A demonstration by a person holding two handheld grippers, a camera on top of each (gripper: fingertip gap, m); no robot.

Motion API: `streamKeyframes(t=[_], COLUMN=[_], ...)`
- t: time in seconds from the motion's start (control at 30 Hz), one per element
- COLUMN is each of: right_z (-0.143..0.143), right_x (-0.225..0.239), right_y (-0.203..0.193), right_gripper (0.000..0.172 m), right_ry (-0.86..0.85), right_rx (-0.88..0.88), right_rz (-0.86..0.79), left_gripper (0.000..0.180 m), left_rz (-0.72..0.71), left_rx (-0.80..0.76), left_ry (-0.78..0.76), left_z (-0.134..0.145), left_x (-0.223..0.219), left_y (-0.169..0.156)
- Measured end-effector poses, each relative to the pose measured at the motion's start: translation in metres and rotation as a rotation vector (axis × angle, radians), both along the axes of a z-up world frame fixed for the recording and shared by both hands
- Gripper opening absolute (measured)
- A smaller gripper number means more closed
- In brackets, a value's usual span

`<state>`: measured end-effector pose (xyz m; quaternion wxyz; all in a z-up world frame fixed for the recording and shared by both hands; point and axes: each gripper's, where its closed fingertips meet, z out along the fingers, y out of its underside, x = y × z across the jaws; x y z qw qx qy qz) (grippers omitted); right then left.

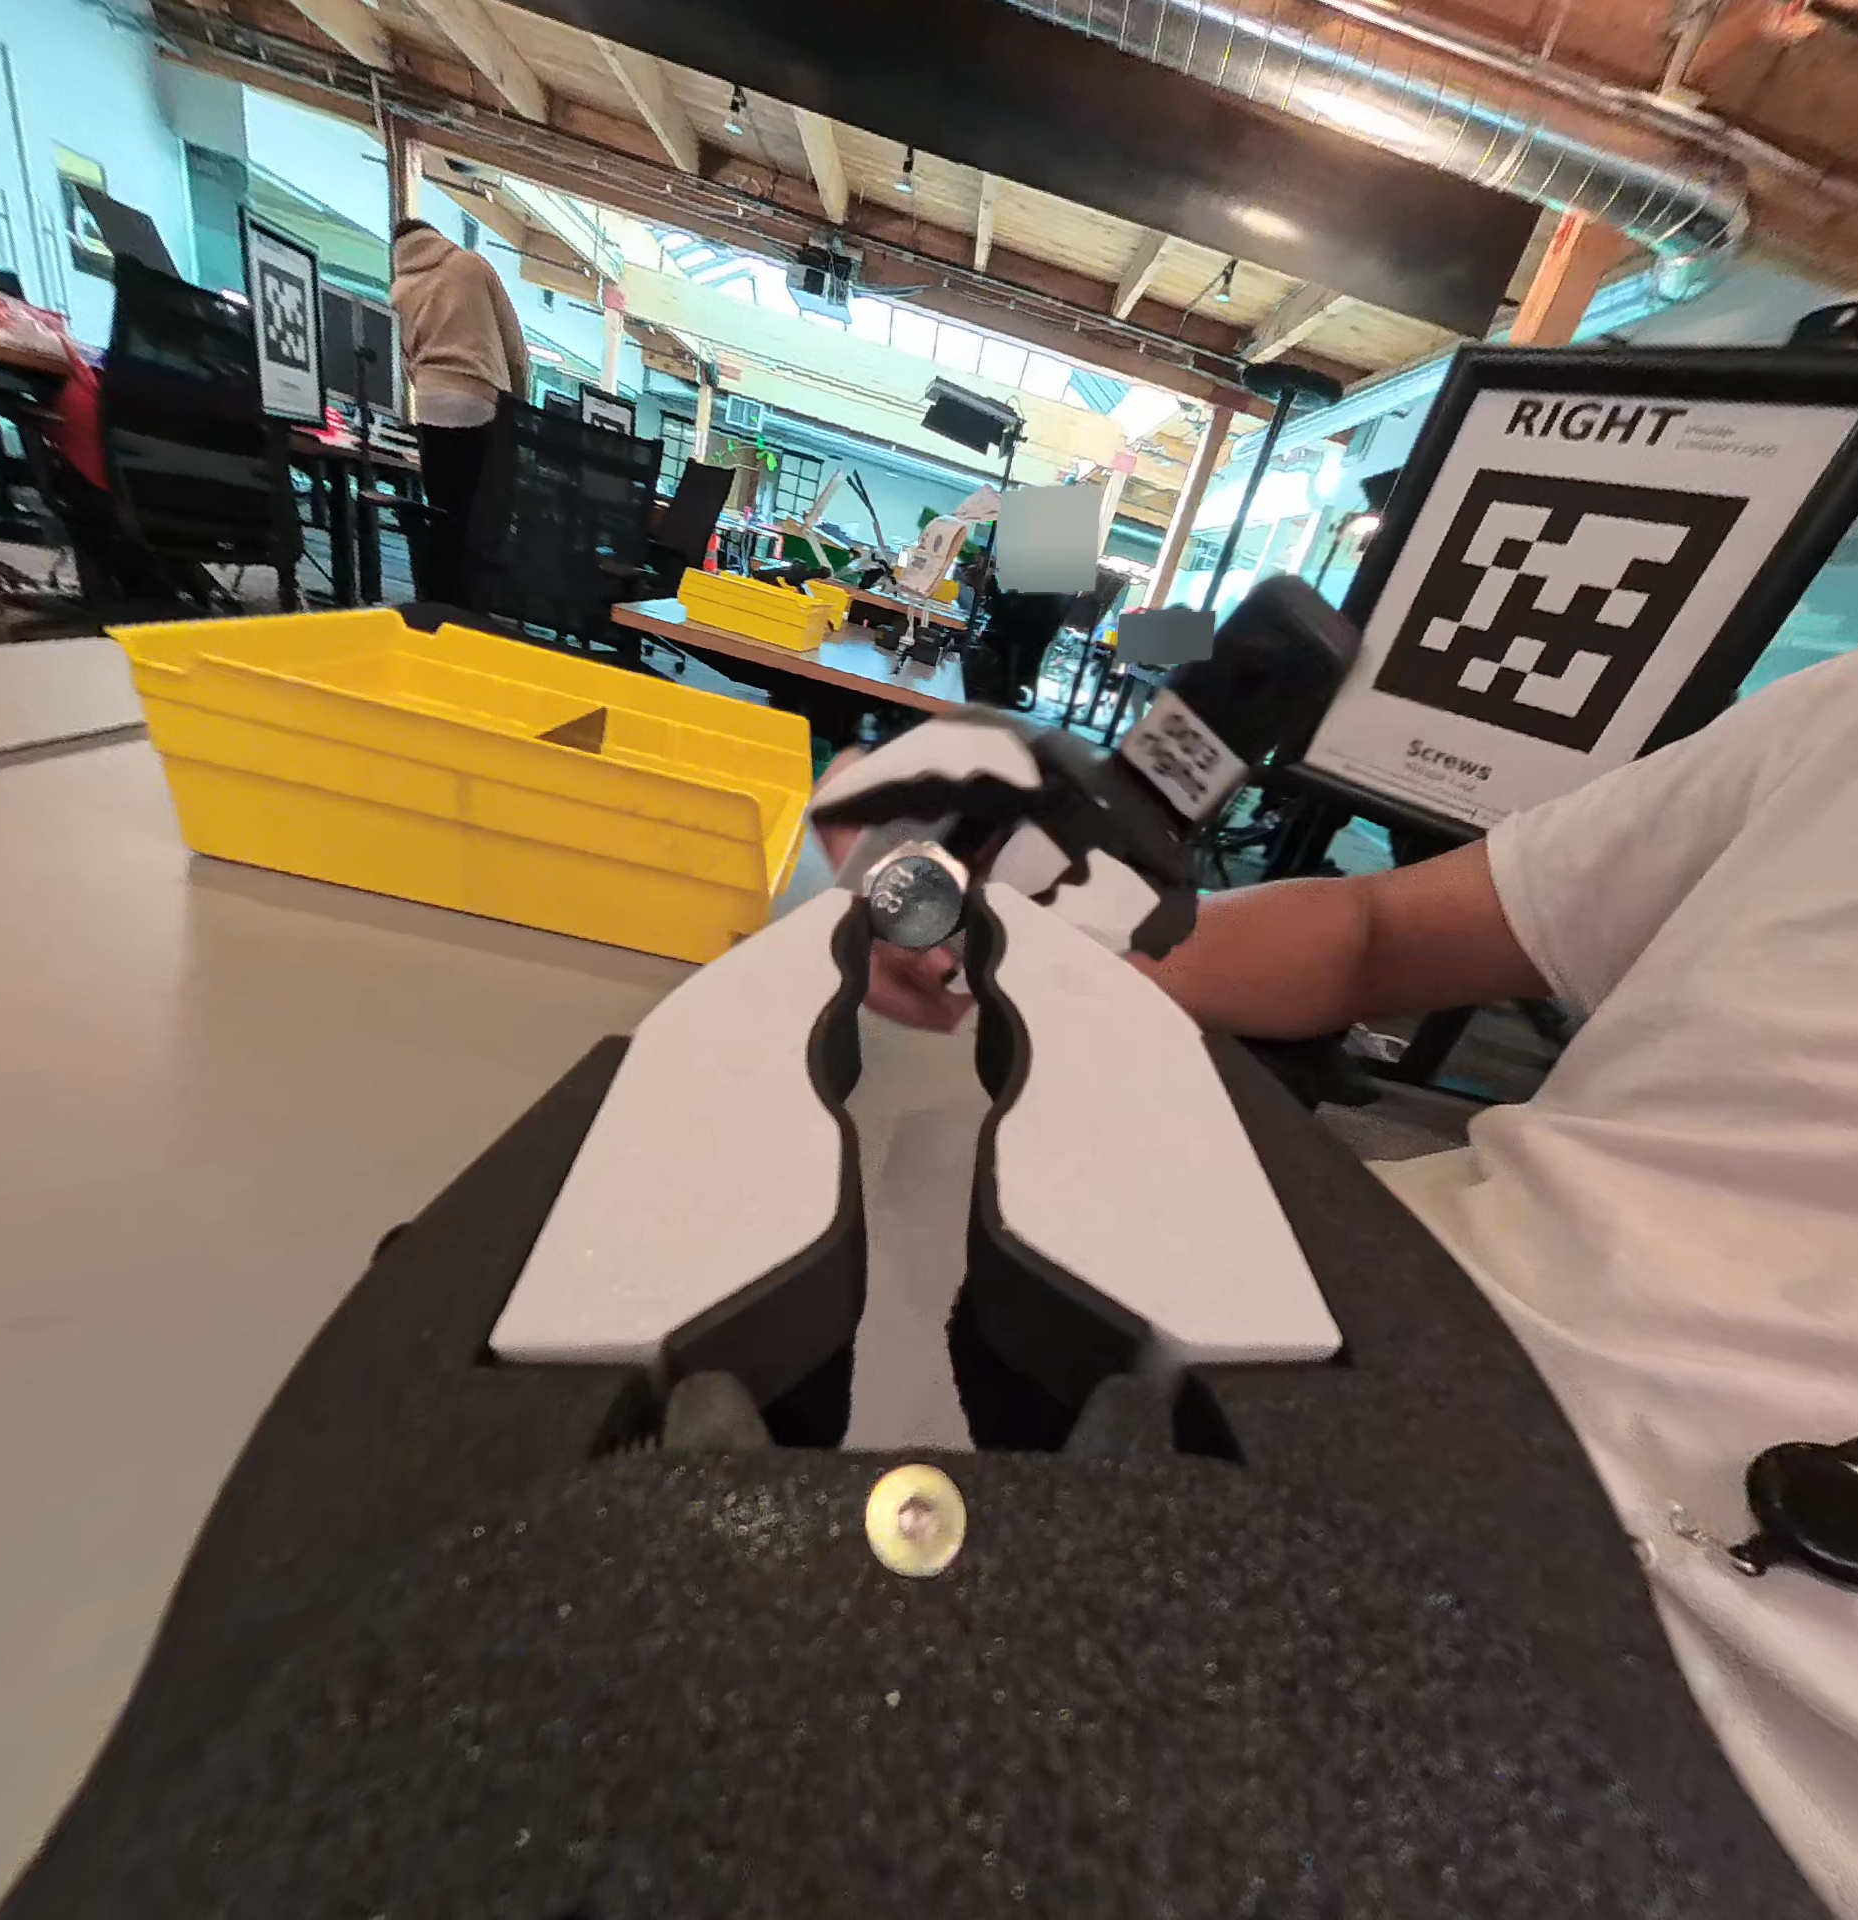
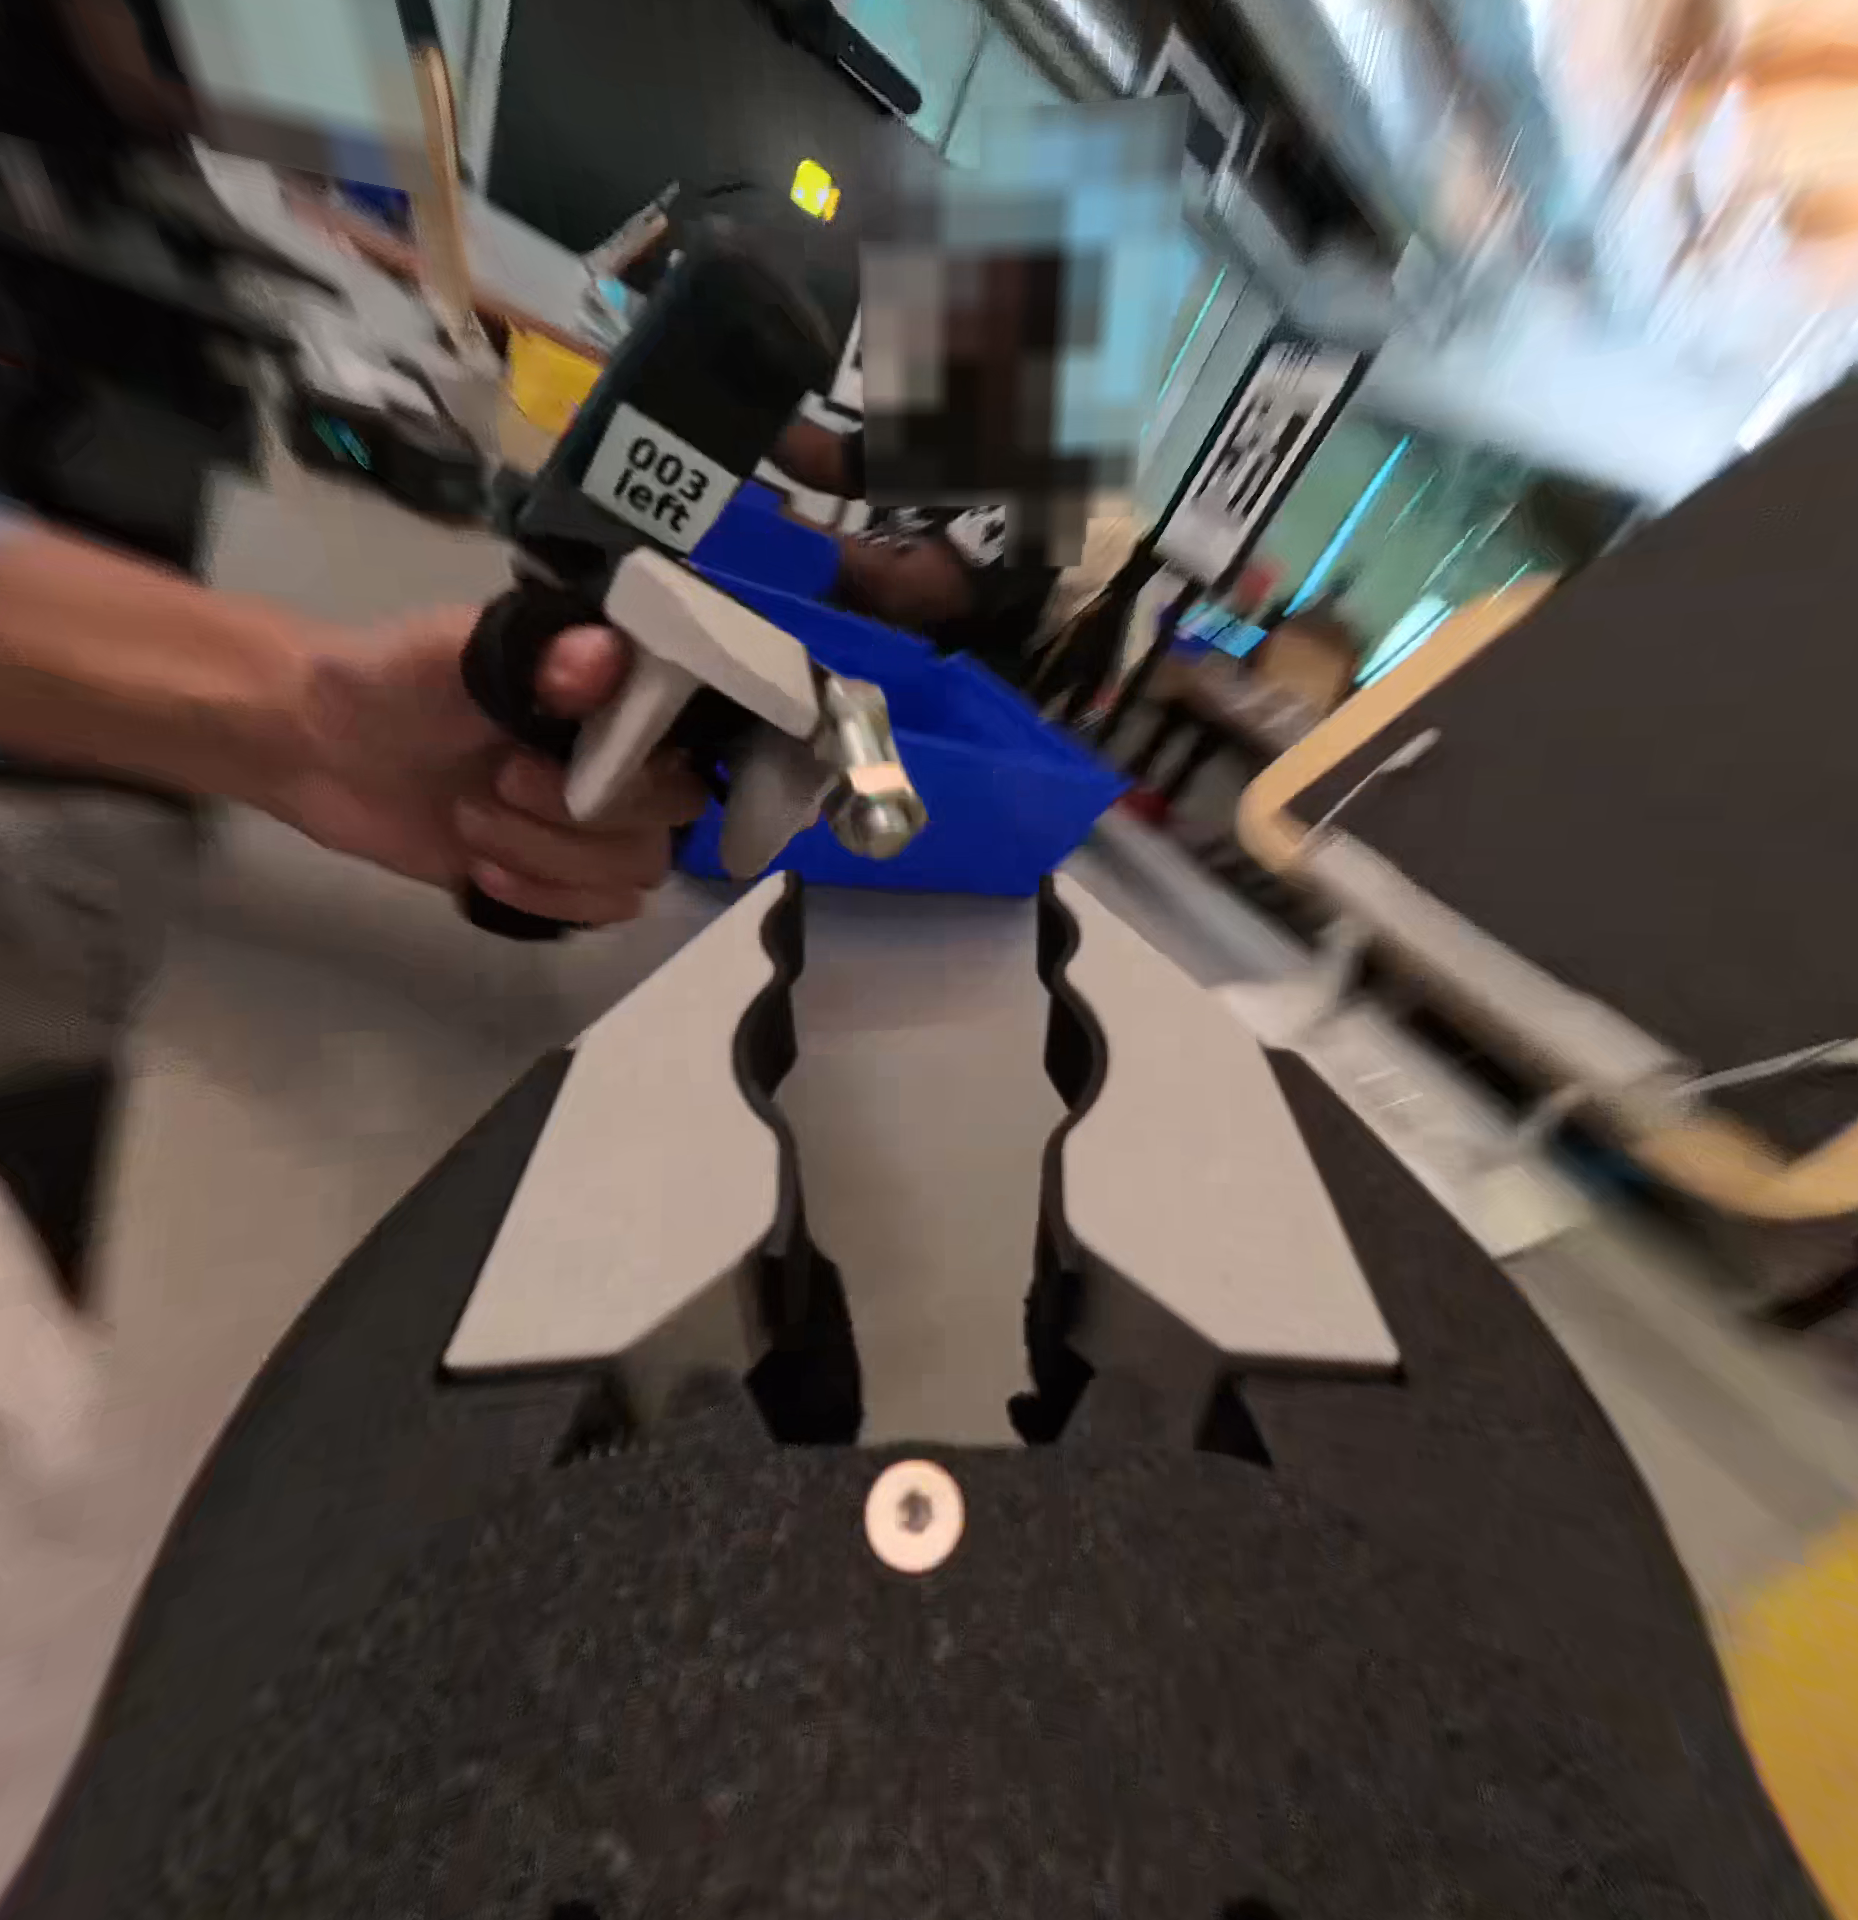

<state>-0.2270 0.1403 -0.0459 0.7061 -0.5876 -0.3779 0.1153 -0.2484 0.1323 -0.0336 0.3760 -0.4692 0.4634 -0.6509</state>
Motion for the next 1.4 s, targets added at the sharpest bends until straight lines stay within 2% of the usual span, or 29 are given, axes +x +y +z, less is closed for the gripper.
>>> streamKeyframes(t=[0.1,0.23,0.27,0.33,0.4,0.53,0.63,0.7,0.87,1.07,1.13,1.17,1.23,1.33,1.4], right_z=[-0.014,-0.008,-0.002,0.000,-0.008,-0.008,-0.006,-0.002,0.002,0.013,0.011,0.009,0.006,0.014,0.007], right_x=[-0.016,-0.026,-0.024,-0.019,-0.022,-0.015,-0.012,-0.013,-0.008,-0.003,-0.002,-0.003,-0.002,0.003,0.007], right_y=[-0.005,-0.018,-0.018,-0.013,-0.011,-0.003,-0.001,-0.002,-0.008,-0.012,-0.011,-0.011,-0.008,-0.006,0.000], right_gripper=[0.049,0.048,0.048,0.042,0.037,0.018,0.018,0.019,0.019,0.018,0.019,0.019,0.030,0.043,0.049], right_ry=[0.365,0.804,0.933,1.113,1.106,1.014,0.917,0.795,0.058,-0.759,-0.913,-0.917,-0.866,-0.632,-0.456], right_rx=[-0.478,-1.027,-1.127,-1.254,-1.259,-1.099,-0.978,-0.844,-0.161,0.732,0.926,0.947,0.858,0.675,0.455], right_rz=[0.293,0.695,0.788,0.870,0.842,0.705,0.620,0.558,0.224,-0.293,-0.396,-0.410,-0.380,-0.321,-0.234], left_gripper=[0.017,0.017,0.017,0.017,0.017,0.017,0.017,0.017,0.017,0.017,0.017,0.017,0.017,0.017,0.017], left_rz=[0.037,0.083,0.092,0.098,0.100,0.107,0.107,0.079,-0.038,-0.148,-0.144,-0.139,-0.122,-0.077,-0.035], left_rx=[0.050,0.137,0.162,0.211,0.249,0.254,0.230,0.154,-0.048,-0.204,-0.212,-0.212,-0.211,-0.177,-0.127], left_ry=[-0.004,0.026,0.034,0.043,0.064,0.097,0.101,0.074,0.031,-0.025,-0.010,-0.007,-0.015,-0.035,-0.011], left_z=[0.002,-0.003,-0.005,-0.007,-0.011,-0.017,-0.017,-0.012,-0.006,0.001,-0.002,-0.002,-0.001,0.003,-0.001], left_x=[-0.004,-0.005,-0.004,-0.002,0.001,0.006,0.008,0.007,0.009,0.010,0.011,0.011,0.009,0.004,0.003], left_y=[0.005,0.009,0.009,0.005,0.002,0.002,0.003,0.002,-0.006,-0.010,-0.010,-0.009,-0.005,0.002,0.007])
